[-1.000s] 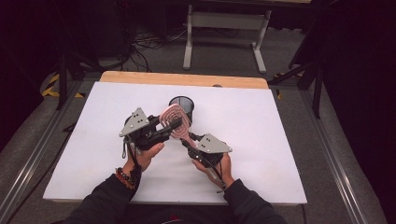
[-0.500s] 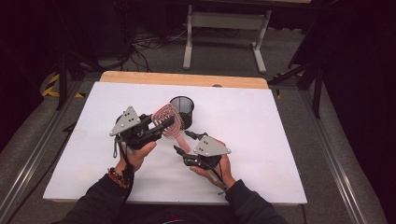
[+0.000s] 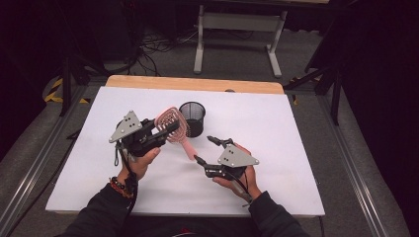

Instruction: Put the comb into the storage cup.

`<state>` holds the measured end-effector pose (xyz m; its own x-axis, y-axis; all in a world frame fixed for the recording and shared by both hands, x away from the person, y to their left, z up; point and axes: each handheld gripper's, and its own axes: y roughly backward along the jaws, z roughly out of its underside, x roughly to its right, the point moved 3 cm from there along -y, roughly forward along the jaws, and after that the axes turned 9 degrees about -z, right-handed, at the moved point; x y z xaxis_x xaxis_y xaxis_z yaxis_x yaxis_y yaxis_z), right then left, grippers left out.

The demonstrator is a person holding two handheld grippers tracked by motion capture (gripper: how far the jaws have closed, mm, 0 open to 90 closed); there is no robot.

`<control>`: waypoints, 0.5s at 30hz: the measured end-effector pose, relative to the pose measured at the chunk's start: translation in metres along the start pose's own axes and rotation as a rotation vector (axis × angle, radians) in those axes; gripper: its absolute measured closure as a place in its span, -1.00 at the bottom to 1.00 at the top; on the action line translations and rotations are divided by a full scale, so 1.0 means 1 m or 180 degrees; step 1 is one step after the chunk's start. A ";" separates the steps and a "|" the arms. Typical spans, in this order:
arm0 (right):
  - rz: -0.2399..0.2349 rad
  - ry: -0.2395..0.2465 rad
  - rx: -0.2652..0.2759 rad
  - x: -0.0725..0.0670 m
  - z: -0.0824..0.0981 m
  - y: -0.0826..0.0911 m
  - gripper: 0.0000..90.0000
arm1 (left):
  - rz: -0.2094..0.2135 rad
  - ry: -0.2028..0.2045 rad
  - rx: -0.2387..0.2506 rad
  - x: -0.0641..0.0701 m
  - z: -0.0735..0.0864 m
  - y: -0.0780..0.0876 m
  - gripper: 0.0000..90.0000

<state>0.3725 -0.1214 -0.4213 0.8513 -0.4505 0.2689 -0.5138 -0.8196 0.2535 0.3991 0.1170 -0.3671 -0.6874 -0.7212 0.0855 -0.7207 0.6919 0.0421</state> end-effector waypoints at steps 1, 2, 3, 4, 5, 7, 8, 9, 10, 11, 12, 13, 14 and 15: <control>0.0024 0.0000 -0.0015 0.001 0.001 0.002 -0.33 | -0.0011 0.0024 0.0014 -0.001 0.000 0.001 0.40; 0.0031 -0.0014 -0.0023 0.002 0.003 0.005 -0.35 | -0.0024 0.0024 0.0020 -0.002 0.000 0.001 0.40; 0.0052 -0.0027 -0.0026 0.003 0.004 0.007 -0.37 | -0.0035 0.0025 0.0019 -0.002 -0.001 0.002 0.40; 0.0080 -0.0030 -0.0043 0.004 0.006 0.010 -0.38 | -0.0039 0.0020 0.0016 -0.003 -0.001 0.002 0.40; 0.0099 -0.0014 -0.0065 0.006 0.007 0.013 -0.39 | -0.0049 0.0002 0.0034 -0.003 -0.002 0.003 0.40; 0.0168 -0.0033 -0.0067 0.008 0.011 0.019 -0.41 | -0.0055 0.0007 0.0043 -0.004 -0.003 0.004 0.40; 0.0193 -0.0051 -0.0064 0.010 0.013 0.023 -0.43 | -0.0055 0.0007 0.0043 -0.004 -0.003 0.004 0.40; 0.0193 -0.0051 -0.0064 0.010 0.013 0.023 -0.43 | -0.0061 0.0008 0.0048 -0.006 -0.003 0.005 0.40; 0.0181 -0.0112 -0.0054 0.012 0.016 0.030 -0.42 | -0.0067 0.0043 0.0058 -0.008 -0.004 0.006 0.40; 0.0168 -0.0113 -0.0067 0.012 0.017 0.033 -0.43 | -0.0074 0.0040 0.0065 -0.009 -0.004 0.007 0.40; 0.0175 -0.0094 -0.0051 0.012 0.018 0.036 -0.43 | -0.0090 0.0042 0.0062 -0.010 -0.004 0.007 0.40; 0.0174 -0.0107 -0.0011 0.012 0.019 0.039 -0.44 | -0.0094 0.0040 0.0068 -0.011 -0.005 0.008 0.40; 0.0167 -0.0108 0.0028 0.013 0.020 0.042 -0.45 | -0.0096 0.0052 0.0073 -0.011 -0.005 0.009 0.40; 0.0181 -0.0114 0.0045 0.014 0.021 0.045 -0.46 | -0.0096 0.0052 0.0073 -0.011 -0.005 0.009 0.40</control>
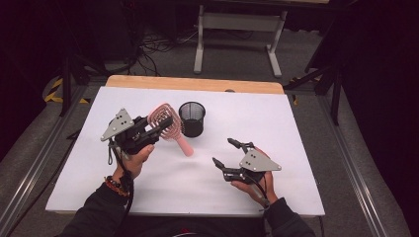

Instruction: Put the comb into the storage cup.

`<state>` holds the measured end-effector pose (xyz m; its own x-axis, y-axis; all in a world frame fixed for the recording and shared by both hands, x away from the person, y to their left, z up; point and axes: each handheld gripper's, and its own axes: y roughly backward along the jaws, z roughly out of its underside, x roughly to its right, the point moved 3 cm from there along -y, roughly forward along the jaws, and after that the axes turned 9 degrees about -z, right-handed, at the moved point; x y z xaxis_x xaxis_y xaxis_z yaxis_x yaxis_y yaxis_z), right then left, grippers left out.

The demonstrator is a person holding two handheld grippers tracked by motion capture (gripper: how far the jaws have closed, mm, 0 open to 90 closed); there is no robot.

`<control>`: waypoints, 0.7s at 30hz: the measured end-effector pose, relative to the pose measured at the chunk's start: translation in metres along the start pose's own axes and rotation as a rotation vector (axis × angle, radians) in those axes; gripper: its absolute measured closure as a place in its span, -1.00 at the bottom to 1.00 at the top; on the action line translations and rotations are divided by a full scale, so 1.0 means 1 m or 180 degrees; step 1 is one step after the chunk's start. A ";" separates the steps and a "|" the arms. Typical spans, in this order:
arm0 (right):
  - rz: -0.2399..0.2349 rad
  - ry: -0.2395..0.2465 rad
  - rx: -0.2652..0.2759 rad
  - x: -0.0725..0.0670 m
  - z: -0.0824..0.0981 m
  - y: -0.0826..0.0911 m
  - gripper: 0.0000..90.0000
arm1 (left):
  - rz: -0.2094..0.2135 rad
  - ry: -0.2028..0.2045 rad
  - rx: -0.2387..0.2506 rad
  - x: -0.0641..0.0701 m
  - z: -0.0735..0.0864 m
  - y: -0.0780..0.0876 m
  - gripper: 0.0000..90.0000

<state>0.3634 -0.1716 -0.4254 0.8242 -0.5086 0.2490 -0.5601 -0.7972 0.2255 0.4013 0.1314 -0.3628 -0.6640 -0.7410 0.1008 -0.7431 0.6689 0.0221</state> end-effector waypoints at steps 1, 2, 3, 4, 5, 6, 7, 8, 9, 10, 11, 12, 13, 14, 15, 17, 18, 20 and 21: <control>0.0023 -0.0020 0.0016 0.001 0.002 0.004 -0.49 | -0.0021 0.0002 0.0017 -0.001 -0.001 0.001 0.40; 0.0027 -0.0018 0.0036 0.002 0.003 0.007 -0.49 | -0.0025 -0.0004 0.0013 -0.002 -0.001 0.002 0.40; 0.0027 -0.0018 0.0036 0.002 0.003 0.007 -0.49 | -0.0025 -0.0004 0.0013 -0.002 -0.001 0.002 0.40; 0.0091 0.0000 0.0034 0.005 0.008 0.013 -0.51 | -0.0035 -0.0011 0.0029 -0.003 -0.002 0.003 0.40; 0.0119 0.0005 0.0021 0.006 0.010 0.015 -0.52 | -0.0040 -0.0002 0.0032 -0.003 -0.002 0.003 0.40; 0.0151 -0.0022 -0.0023 0.007 0.013 0.018 -0.56 | -0.0051 -0.0004 0.0045 -0.003 -0.002 0.004 0.40; 0.0203 -0.0058 -0.0044 0.008 0.016 0.019 -0.64 | -0.0060 -0.0006 0.0060 -0.004 -0.003 0.004 0.40; 0.0240 -0.0080 -0.0083 0.010 0.019 0.022 -0.64 | -0.0063 -0.0004 0.0056 -0.004 -0.003 0.004 0.40; 0.0261 -0.0085 -0.0093 0.010 0.021 0.023 -0.65 | -0.0070 -0.0011 0.0051 -0.004 -0.003 0.004 0.40; 0.0284 -0.0103 -0.0108 0.012 0.024 0.027 -0.64 | -0.0082 -0.0012 0.0052 -0.005 -0.003 0.004 0.40; 0.0297 -0.0121 -0.0109 0.012 0.026 0.029 -0.64 | -0.0084 -0.0010 0.0051 -0.005 -0.004 0.005 0.40; 0.0302 -0.0141 -0.0113 0.013 0.027 0.031 -0.65 | -0.0085 -0.0011 0.0055 -0.006 -0.004 0.005 0.40; 0.0304 -0.0158 -0.0115 0.013 0.028 0.033 -0.66 | -0.0091 -0.0009 0.0051 -0.006 -0.004 0.005 0.40; 0.0337 -0.0143 -0.0119 0.014 0.030 0.035 -0.69 | -0.0112 -0.0009 0.0058 -0.007 -0.004 0.006 0.40; 0.0405 -0.0166 -0.0143 0.014 0.031 0.036 -0.72 | -0.0117 -0.0005 0.0066 -0.008 -0.005 0.006 0.40; 0.0442 -0.0168 -0.0188 0.014 0.032 0.037 -0.75 | -0.0122 -0.0005 0.0069 -0.008 -0.005 0.006 0.40; 0.0485 -0.0186 -0.0239 0.015 0.034 0.038 -0.77 | -0.0133 -0.0009 0.0078 -0.009 -0.006 0.007 0.40; 0.0465 -0.0251 -0.0265 0.014 0.039 0.041 -0.85 | -0.0143 -0.0037 0.0098 -0.011 -0.009 0.008 0.40; 0.0475 -0.0250 -0.0284 0.014 0.040 0.042 -0.88 | -0.0153 -0.0041 0.0103 -0.012 -0.010 0.008 0.40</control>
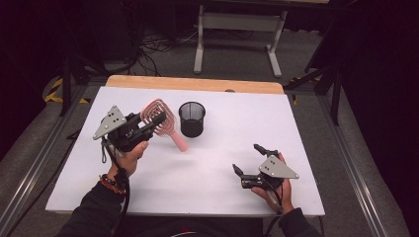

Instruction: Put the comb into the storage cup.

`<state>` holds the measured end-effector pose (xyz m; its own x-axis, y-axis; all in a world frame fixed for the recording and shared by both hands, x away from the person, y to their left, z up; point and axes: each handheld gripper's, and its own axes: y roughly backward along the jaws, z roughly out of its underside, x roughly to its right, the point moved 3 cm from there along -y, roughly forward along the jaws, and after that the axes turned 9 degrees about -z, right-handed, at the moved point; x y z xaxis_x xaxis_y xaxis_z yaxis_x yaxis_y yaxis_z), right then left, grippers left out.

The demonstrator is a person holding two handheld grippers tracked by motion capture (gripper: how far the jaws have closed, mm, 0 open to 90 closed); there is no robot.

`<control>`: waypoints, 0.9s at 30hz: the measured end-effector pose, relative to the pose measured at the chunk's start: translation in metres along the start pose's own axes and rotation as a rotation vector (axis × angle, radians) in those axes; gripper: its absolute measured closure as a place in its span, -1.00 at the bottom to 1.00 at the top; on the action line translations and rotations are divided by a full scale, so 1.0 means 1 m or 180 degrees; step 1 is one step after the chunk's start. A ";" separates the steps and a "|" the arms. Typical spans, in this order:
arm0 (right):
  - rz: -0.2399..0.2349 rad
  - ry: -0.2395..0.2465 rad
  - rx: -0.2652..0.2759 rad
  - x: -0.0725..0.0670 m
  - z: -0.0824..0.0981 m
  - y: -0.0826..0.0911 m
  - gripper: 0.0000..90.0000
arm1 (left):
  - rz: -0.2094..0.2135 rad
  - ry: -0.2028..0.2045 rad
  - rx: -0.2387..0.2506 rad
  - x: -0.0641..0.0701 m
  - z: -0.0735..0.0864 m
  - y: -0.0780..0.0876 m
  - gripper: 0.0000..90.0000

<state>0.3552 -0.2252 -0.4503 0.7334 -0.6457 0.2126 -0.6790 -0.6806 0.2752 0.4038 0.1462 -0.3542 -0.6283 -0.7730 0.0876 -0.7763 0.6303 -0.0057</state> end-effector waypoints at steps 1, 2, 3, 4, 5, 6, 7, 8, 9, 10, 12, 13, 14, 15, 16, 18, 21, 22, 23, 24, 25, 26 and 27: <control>-0.0006 0.0005 -0.0018 0.000 0.001 0.000 -0.89 | 0.0000 0.0000 0.0000 0.000 0.000 0.000 0.40; -0.0028 -0.0003 -0.0019 0.000 0.002 0.000 -0.89 | -0.0009 -0.0022 -0.0018 0.000 0.000 0.000 0.40; -0.0039 -0.0006 -0.0029 0.000 0.003 0.000 -0.90 | -0.0018 -0.0037 -0.0018 0.001 0.000 0.000 0.40; -0.0057 -0.0014 -0.0039 0.000 0.003 0.000 -0.93 | -0.0021 -0.0045 -0.0030 0.001 0.000 0.000 0.40; -0.0065 -0.0016 -0.0045 0.001 0.003 0.000 -0.93 | -0.0028 -0.0062 -0.0023 0.002 -0.001 0.000 0.40; -0.0052 -0.0016 -0.0042 0.001 0.004 0.000 -0.93 | -0.0028 -0.0083 -0.0009 0.002 -0.003 0.001 0.40; -0.0058 -0.0020 -0.0040 0.001 0.004 0.000 -0.93 | -0.0032 -0.0089 0.0006 0.002 -0.005 0.002 0.40; -0.0072 -0.0018 -0.0042 0.001 0.004 0.000 -0.94 | -0.0036 -0.0086 0.0028 0.001 -0.008 0.003 0.40; -0.0056 -0.0010 -0.0044 0.001 0.004 0.000 -0.94 | -0.0038 -0.0078 0.0063 0.001 -0.010 0.004 0.40; -0.0053 -0.0011 -0.0034 0.000 0.003 0.001 -0.94 | -0.0044 -0.0080 0.0072 0.000 -0.013 0.005 0.40; -0.0080 -0.0014 -0.0018 0.000 0.003 0.000 -0.94 | -0.0073 -0.0089 0.0078 -0.002 -0.018 0.005 0.40; -0.0056 -0.0001 -0.0021 -0.001 0.003 0.000 -0.93 | -0.0090 -0.0099 0.0065 -0.003 -0.021 0.005 0.40; -0.0065 0.0009 -0.0019 -0.001 0.003 -0.001 -0.93 | -0.0097 -0.0100 0.0080 -0.003 -0.024 0.004 0.40; -0.0065 0.0009 -0.0019 -0.001 0.003 -0.001 -0.93 | -0.0097 -0.0100 0.0080 -0.003 -0.024 0.004 0.40; -0.0080 0.0009 -0.0014 -0.001 0.003 -0.001 -0.93 | -0.0111 -0.0120 0.0082 -0.004 -0.028 0.003 0.40; -0.0106 0.0027 0.0002 -0.003 0.002 -0.002 -0.93 | -0.0147 -0.0158 0.0100 -0.005 -0.033 0.001 0.40; -0.0118 0.0005 0.0061 -0.003 0.002 -0.001 -0.94 | -0.0144 -0.0187 0.0087 -0.004 -0.042 -0.009 0.40; -0.0136 -0.0009 0.0049 -0.003 0.003 -0.001 -0.93 | -0.0143 -0.0200 0.0093 -0.003 -0.044 -0.011 0.40; -0.0155 -0.0012 0.0036 -0.003 0.003 -0.002 -0.93 | -0.0141 -0.0202 0.0099 -0.002 -0.046 -0.013 0.40; -0.0163 0.0008 0.0026 -0.004 0.003 -0.002 -0.93 | -0.0131 -0.0207 0.0102 -0.001 -0.048 -0.016 0.40; -0.0160 0.0025 0.0016 -0.004 0.004 -0.002 -0.92 | -0.0139 -0.0222 0.0100 -0.001 -0.050 -0.018 0.40; -0.0165 0.0043 0.0027 -0.005 0.004 -0.002 -0.92 | -0.0145 -0.0246 0.0095 0.000 -0.052 -0.020 0.40; -0.0178 0.0042 0.0044 -0.005 0.003 -0.002 -0.92 | -0.0136 -0.0251 0.0105 0.000 -0.053 -0.023 0.40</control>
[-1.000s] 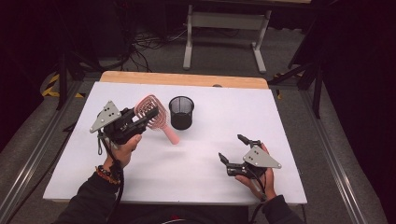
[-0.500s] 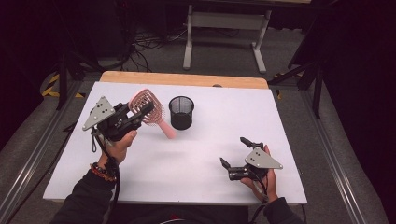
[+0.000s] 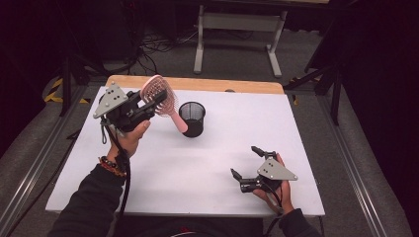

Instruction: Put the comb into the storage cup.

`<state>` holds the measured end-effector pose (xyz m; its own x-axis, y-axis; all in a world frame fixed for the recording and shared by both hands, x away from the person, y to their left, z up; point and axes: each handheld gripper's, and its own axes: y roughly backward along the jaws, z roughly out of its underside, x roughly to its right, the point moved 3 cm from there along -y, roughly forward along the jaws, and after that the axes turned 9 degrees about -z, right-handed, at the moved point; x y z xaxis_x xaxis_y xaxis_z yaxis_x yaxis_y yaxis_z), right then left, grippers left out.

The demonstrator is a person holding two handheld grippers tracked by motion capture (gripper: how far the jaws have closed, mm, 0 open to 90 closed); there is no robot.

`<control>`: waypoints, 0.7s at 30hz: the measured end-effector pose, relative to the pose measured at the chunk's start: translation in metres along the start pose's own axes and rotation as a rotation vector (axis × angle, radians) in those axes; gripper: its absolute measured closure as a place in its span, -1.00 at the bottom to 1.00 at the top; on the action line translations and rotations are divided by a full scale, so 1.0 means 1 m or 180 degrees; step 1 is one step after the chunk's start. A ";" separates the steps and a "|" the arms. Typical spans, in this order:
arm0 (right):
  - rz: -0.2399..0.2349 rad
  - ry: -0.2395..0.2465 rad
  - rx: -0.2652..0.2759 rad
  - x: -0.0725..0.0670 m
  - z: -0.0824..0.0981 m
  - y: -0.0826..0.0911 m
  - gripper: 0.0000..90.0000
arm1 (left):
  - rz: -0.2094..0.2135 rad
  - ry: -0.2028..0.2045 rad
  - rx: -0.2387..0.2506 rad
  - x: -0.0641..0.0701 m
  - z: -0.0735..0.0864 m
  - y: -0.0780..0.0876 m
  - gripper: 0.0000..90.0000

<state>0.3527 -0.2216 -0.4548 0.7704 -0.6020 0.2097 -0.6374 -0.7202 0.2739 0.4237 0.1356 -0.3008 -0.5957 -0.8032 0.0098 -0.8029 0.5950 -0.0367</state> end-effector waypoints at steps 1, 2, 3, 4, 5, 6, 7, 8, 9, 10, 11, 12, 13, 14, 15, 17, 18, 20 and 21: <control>0.0000 0.0000 0.0000 0.000 0.000 0.000 -0.92 | 0.0011 -0.0021 -0.0001 0.001 -0.001 -0.003 0.40; 0.0005 0.0003 -0.0023 0.000 0.000 0.000 -0.92 | 0.0008 -0.0041 -0.0009 0.001 -0.002 -0.006 0.40; 0.0008 -0.0006 -0.0017 0.000 0.000 0.000 -0.92 | 0.0002 -0.0048 -0.0021 0.002 -0.003 -0.011 0.40; 0.0007 -0.0024 -0.0001 0.001 0.000 0.000 -0.92 | 0.0011 -0.0053 -0.0024 0.002 -0.004 -0.015 0.40; 0.0004 -0.0021 -0.0015 0.001 0.000 0.000 -0.92 | 0.0016 -0.0059 -0.0034 0.003 -0.005 -0.018 0.40; 0.0006 -0.0022 -0.0022 0.002 0.000 0.000 -0.92 | 0.0012 -0.0063 -0.0041 0.003 -0.006 -0.021 0.40; 0.0005 -0.0007 -0.0020 0.001 -0.001 0.001 -0.92 | 0.0008 -0.0087 -0.0050 0.003 -0.008 -0.024 0.40; 0.0004 -0.0001 -0.0021 0.001 -0.001 0.001 -0.92 | -0.0001 -0.0089 -0.0052 0.004 -0.009 -0.027 0.40; 0.0018 0.0026 -0.0033 0.002 -0.001 0.001 -0.92 | -0.0021 -0.0104 -0.0055 0.005 -0.012 -0.031 0.40; 0.0018 0.0026 -0.0033 0.002 -0.001 0.001 -0.92 | -0.0021 -0.0104 -0.0055 0.005 -0.012 -0.031 0.40; 0.0009 0.0027 -0.0027 0.002 -0.001 0.001 -0.92 | -0.0043 -0.0138 -0.0037 0.005 -0.015 -0.035 0.40; 0.0009 0.0027 -0.0027 0.002 -0.001 0.001 -0.92 | -0.0043 -0.0138 -0.0037 0.005 -0.015 -0.035 0.40; 0.0004 0.0015 -0.0027 0.002 -0.001 0.001 -0.91 | -0.0038 -0.0123 -0.0042 0.006 -0.016 -0.037 0.40; -0.0005 0.0008 -0.0032 0.003 -0.001 0.001 -0.91 | -0.0031 -0.0121 -0.0046 0.006 -0.016 -0.039 0.40; -0.0002 0.0024 -0.0042 0.003 -0.001 0.002 -0.91 | -0.0025 -0.0127 -0.0054 0.006 -0.017 -0.042 0.40; -0.0003 0.0021 -0.0031 0.003 -0.001 0.002 -0.91 | -0.0031 -0.0166 -0.0093 0.007 -0.018 -0.047 0.40; 0.0001 0.0021 -0.0038 0.003 -0.001 0.002 -0.91 | -0.0040 -0.0185 -0.0090 0.007 -0.018 -0.050 0.40; -0.0001 0.0014 -0.0037 0.004 0.000 0.001 -0.91 | -0.0059 -0.0211 -0.0126 0.007 -0.017 -0.056 0.40; 0.0006 0.0018 -0.0047 0.004 0.000 0.001 -0.91 | -0.0058 -0.0171 -0.0123 0.006 -0.017 -0.060 0.40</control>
<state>0.3548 -0.2250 -0.4535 0.7694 -0.6013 0.2156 -0.6385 -0.7140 0.2874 0.4673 0.0954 -0.2816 -0.5796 -0.8138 -0.0437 -0.8146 0.5801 0.0015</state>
